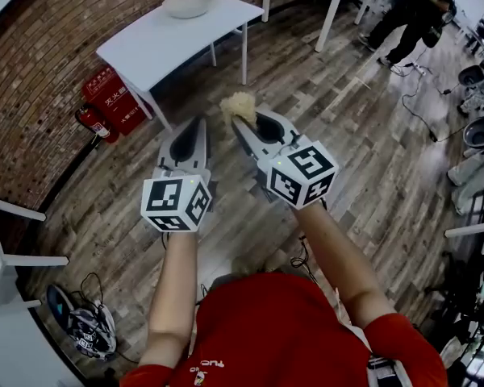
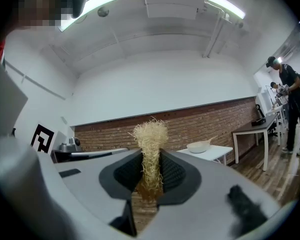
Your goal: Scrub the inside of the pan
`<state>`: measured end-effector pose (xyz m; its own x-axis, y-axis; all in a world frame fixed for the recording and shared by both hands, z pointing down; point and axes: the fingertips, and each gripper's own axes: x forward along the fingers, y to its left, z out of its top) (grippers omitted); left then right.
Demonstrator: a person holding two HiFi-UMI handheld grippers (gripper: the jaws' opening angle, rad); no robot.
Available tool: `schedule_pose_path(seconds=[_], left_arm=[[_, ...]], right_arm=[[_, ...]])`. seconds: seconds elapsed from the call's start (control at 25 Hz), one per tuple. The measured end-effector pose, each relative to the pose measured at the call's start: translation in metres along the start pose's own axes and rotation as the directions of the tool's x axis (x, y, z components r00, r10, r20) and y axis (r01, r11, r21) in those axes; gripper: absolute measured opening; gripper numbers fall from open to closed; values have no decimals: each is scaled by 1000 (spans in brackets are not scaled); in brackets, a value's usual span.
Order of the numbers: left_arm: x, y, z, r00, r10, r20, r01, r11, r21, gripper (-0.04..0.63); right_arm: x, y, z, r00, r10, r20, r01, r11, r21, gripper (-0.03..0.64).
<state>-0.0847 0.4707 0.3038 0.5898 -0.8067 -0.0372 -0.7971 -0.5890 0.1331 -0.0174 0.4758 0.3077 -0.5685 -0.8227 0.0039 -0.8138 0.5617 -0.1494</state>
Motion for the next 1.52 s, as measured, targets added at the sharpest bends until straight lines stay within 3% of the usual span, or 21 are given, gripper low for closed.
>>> schedule_pose_path(seconds=[0.4,0.8,1.16,1.52], left_arm=[[-3,57,16,999,-3,41,2,1000,29,14],[47,104,18,998,15,63,-17,999,30,14],[152,160,22,993,67,99,-73,996,59,14],[282,213,25,988,129,86,-135,989,60,14]], right_arm=[[29,1,4,999,-39,30,38,999,8,87],[85,-40,6,999,-31,29,31,999,-24,87],[170,-129,18,999,17,29,-15,998,-67,87],[258,-240,38,997,76,23,-75,995,-62,87]])
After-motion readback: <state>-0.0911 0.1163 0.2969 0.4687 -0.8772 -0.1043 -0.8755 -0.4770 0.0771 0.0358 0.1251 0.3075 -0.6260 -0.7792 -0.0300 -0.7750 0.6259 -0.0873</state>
